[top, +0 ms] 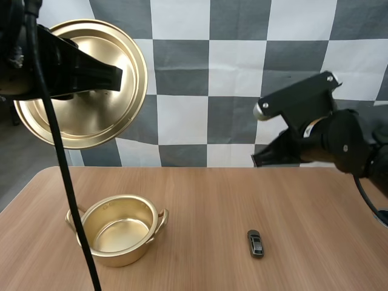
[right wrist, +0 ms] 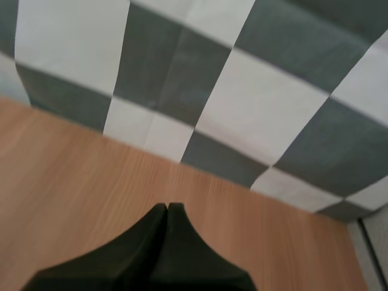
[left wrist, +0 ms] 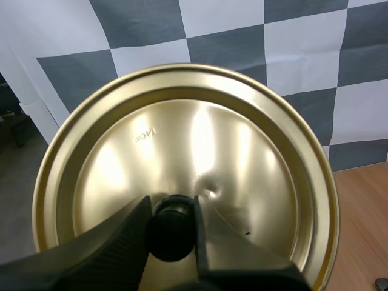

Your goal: Open the pot, put the car inside, and close it

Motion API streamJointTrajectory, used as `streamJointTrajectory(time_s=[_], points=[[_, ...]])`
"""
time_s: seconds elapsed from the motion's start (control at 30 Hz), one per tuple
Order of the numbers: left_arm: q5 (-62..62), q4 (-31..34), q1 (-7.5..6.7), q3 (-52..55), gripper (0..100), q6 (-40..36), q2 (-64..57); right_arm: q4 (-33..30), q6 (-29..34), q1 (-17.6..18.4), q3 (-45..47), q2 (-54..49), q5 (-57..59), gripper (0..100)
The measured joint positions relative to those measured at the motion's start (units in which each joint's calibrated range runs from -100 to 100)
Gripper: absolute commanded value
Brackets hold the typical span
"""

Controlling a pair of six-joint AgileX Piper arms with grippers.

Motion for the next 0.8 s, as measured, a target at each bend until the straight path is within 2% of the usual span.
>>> streamJointTrajectory(time_s=[0.2,0.23,0.27,0.3,0.47,0.6,0.8], points=[[0.0,0.0,0.00,0.0,0,0.8,0.0,-2.8,0.8,0.0,7.6,-3.8,11.7,0],[0.0,0.0,0.00,0.0,0,0.8,0.0,-6.3,0.8,0.0,10.2,-8.7,19.2,0],[0.0,0.0,0.00,0.0,0,0.8,0.1,-7.1,0.5,0.0,10.2,-10.5,22.3,0],[0.0,-0.3,0.00,0.0,0,0.8,0.1,-6.5,0.5,0.0,10.2,-13.4,35.2,0],[0.0,-1.8,0.00,0.0,0,0.8,0.1,-5.6,4.3,0.0,10.1,-13.0,48.4,0],[0.0,-1.8,0.00,0.0,0,0.8,0.1,-5.8,4.3,0.0,10.1,-13.0,53.7,0],[0.0,-1.8,0.00,0.0,0,0.8,0.1,-3.5,4.6,0.0,10.1,-13.0,53.9,0]])
